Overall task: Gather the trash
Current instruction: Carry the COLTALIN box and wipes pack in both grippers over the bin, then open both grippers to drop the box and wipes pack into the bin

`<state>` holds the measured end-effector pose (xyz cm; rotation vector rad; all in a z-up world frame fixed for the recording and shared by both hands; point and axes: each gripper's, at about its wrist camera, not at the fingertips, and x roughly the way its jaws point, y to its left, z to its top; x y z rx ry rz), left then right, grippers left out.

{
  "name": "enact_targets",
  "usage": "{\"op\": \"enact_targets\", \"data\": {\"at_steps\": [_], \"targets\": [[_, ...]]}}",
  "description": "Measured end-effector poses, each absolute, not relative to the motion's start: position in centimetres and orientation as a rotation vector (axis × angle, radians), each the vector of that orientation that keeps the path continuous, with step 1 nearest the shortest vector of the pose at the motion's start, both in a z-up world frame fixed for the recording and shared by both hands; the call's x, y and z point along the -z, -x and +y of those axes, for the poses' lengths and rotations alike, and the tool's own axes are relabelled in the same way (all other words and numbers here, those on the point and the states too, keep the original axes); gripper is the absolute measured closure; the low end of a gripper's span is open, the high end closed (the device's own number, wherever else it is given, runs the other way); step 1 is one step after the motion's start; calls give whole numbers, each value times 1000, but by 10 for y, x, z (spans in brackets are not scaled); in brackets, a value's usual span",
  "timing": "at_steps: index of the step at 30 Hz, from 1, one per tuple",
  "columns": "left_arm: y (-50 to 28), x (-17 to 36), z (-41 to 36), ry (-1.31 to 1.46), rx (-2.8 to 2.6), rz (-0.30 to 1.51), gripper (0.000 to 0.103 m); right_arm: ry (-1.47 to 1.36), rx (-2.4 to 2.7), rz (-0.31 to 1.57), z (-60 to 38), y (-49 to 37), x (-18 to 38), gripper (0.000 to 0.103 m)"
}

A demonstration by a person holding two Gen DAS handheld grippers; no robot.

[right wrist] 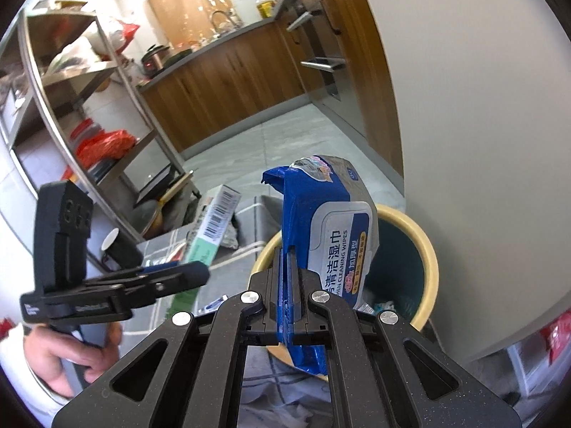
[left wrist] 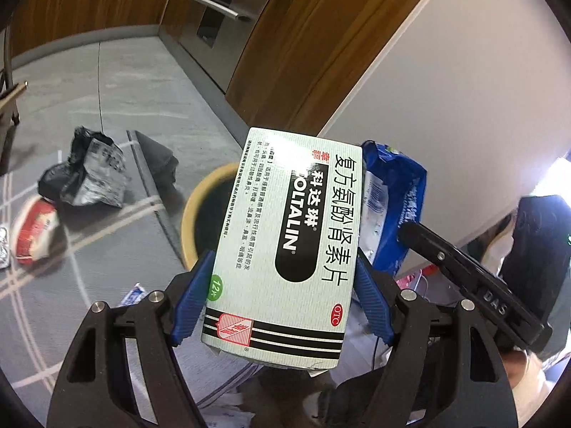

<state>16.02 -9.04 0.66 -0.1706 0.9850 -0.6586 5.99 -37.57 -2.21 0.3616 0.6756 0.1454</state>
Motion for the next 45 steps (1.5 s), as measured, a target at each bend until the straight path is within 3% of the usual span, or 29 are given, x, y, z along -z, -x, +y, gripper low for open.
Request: {"op": "enact_targets", "data": {"at_steps": [27,41,45], "targets": [[-169,41,-92,52,617,1136,29,-449,-69,766,-392,-88,62,101],[-168,16,-60,117,572,1099,28,-431,-77,795,-384,-95,70,101],[-168,8,-49,119,559,1079,21,-401,-71,821,-379,-97,75,100]]}}
